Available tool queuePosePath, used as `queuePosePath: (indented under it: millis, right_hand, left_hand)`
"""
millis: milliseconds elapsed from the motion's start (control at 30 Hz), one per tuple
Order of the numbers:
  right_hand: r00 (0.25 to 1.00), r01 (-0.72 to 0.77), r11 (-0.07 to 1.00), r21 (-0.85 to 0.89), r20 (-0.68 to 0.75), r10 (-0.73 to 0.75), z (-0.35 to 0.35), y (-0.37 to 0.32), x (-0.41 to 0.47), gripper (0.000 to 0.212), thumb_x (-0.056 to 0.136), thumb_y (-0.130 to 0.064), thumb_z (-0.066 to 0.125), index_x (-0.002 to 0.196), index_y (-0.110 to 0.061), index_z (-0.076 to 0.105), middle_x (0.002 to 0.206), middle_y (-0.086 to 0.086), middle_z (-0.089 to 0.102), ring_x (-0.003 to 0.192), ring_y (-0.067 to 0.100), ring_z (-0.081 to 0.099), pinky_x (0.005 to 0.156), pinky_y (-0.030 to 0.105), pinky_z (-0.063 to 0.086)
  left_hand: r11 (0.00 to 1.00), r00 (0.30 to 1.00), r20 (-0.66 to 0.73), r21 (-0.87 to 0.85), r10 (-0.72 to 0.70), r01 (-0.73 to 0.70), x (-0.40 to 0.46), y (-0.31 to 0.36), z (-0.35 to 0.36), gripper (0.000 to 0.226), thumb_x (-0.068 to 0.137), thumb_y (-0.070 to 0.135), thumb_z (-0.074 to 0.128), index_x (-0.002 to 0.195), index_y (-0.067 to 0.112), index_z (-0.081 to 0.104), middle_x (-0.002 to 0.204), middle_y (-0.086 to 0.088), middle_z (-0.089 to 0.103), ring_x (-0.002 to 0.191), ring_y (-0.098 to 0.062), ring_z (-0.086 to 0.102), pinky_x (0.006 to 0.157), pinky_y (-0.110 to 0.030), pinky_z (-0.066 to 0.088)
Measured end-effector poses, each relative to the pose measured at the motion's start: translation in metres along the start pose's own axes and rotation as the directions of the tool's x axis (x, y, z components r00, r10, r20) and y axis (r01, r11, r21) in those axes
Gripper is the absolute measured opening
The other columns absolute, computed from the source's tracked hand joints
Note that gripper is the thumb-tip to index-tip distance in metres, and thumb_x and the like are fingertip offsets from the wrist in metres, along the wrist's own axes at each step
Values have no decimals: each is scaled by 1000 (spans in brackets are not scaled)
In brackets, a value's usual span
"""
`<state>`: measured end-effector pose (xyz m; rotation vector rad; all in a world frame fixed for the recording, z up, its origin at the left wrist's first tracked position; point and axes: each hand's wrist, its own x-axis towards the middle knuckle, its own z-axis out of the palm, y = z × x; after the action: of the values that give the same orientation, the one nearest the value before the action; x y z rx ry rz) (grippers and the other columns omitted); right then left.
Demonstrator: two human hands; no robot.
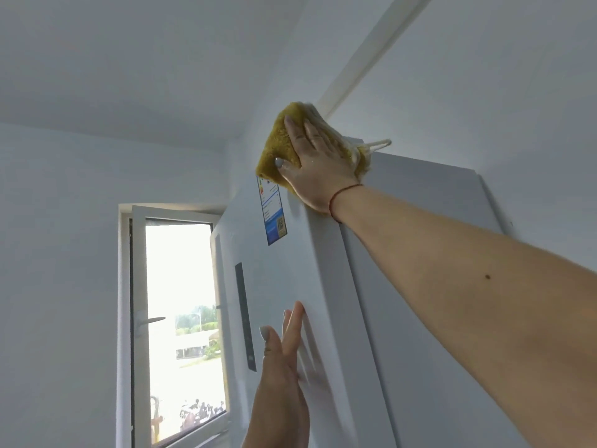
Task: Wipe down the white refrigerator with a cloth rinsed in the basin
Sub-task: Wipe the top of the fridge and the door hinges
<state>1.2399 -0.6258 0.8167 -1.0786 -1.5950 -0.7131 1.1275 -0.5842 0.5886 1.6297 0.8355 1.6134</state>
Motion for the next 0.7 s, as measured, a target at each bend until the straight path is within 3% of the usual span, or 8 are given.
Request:
queuePosePath:
  millis: [67,100,167,367,500,567,633,700]
  right_hand:
    - [999,12,1000,14,-43,-11,13,1,-23,65,99,-51,30,152,-34,-5,162,0,-6,148,16,-4,120,40,-1]
    - [998,24,999,23,-62,-23,18,1,-33,65,99,-51,31,152,-35,-4,162,0,-5,148,16,-4,120,41,-1]
    - [997,35,998,45,-67,-32,28,6,-61,66,98,-51,32,151,-37,-3,161,-1,-5,148,16,-4,120,42,-1]
    - [992,72,994,82,-112,-62,65,20,-171,72,91,-61,21,153,-30,1,161,-1,-2,148,14,-4,120,41,-3]
    - [986,60,995,80,-158,-47,91,26,-254,71,96,-57,29,153,-20,13,161,3,7,149,21,7,117,53,15]
    - [982,65,997,50,-181,-55,103,28,-293,71,95,-56,34,153,-18,15,161,4,10,148,25,12,115,54,18]
    - [977,73,997,4,-200,-71,115,31,-329,74,92,-55,42,152,-17,18,159,8,16,146,29,19,113,54,20]
    - [972,77,997,-26,-222,-81,127,33,-362,75,90,-58,43,151,-19,21,156,10,24,143,32,26,110,55,26]
  left_hand:
    - [996,991,105,-14,86,-85,-8,29,-19,77,75,73,14,139,44,45,154,26,26,150,-7,5,119,-41,-3]
    - [977,981,182,-211,71,-31,-26,23,-11,77,76,73,14,141,44,42,155,25,27,149,-8,7,119,-40,-2]
    - [963,990,139,-269,21,18,-33,30,-12,76,80,73,14,145,43,37,154,24,29,149,-6,10,119,-37,1]
    - [960,982,185,-279,39,14,-33,21,-14,63,92,68,16,141,41,43,152,21,36,148,-3,12,116,-28,4]
    - [945,956,292,-319,19,79,-37,22,-21,86,66,84,37,139,39,48,149,14,44,148,-17,23,122,-46,7]
    - [945,957,285,-325,56,42,-38,21,-21,87,70,89,36,140,39,49,151,17,40,148,-20,22,121,-50,10]
    - [945,965,255,-325,57,30,-39,21,-20,71,88,77,25,141,37,48,152,18,39,149,-14,17,121,-43,6]
    - [964,973,227,-265,48,14,-39,21,-16,71,85,72,33,146,36,41,155,19,32,149,-6,14,121,-34,4]
